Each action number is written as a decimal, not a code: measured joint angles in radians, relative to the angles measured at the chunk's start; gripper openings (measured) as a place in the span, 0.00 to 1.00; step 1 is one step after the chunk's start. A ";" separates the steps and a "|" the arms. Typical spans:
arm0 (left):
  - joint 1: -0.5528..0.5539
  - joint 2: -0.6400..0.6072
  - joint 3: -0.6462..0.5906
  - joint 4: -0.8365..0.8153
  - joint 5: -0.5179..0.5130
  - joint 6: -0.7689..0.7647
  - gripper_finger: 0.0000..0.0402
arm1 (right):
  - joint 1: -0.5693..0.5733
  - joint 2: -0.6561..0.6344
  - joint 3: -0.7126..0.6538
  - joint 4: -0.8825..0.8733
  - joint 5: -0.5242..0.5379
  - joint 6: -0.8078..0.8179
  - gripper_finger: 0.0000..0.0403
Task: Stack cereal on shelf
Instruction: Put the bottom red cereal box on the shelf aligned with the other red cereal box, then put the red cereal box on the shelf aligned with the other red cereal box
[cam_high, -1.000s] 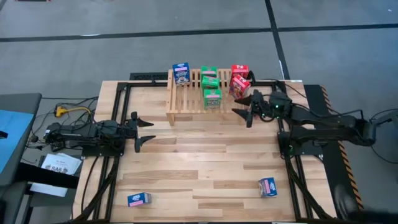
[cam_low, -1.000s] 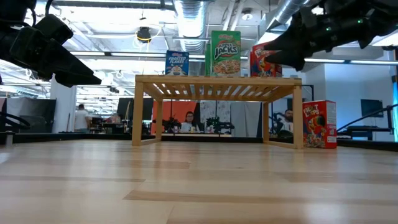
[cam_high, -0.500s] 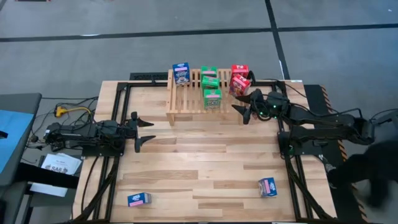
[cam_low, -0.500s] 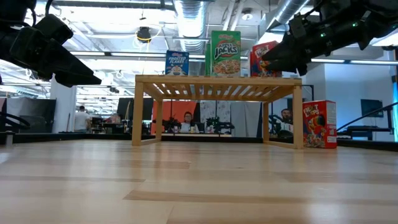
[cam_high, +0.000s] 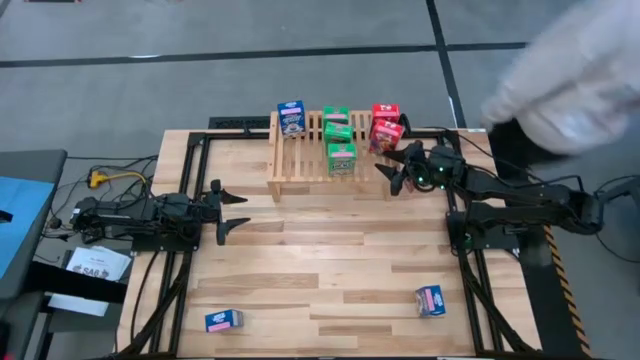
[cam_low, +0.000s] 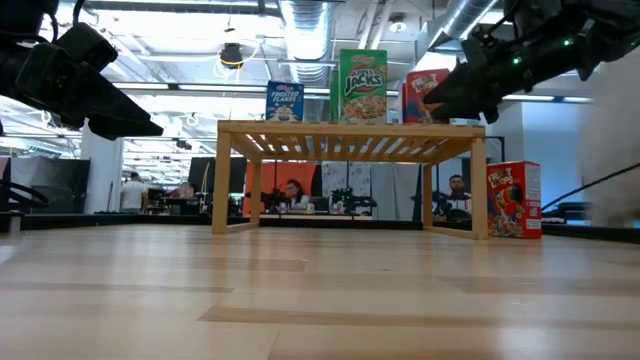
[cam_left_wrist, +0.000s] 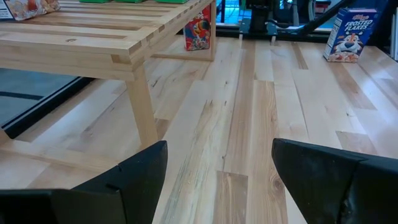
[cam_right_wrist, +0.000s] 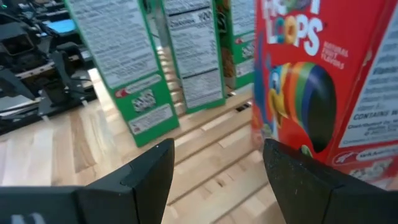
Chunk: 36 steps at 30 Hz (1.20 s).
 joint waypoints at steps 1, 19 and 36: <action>0.000 0.000 0.000 0.000 0.000 0.000 0.69 | -0.006 0.000 0.000 -0.004 0.000 0.000 0.67; 0.000 0.000 0.000 0.000 0.000 0.000 0.69 | 0.079 -0.159 0.030 -0.249 0.035 0.049 0.67; 0.000 0.000 0.000 0.000 0.000 0.000 0.69 | 0.139 -0.188 0.370 -1.042 0.307 0.258 0.67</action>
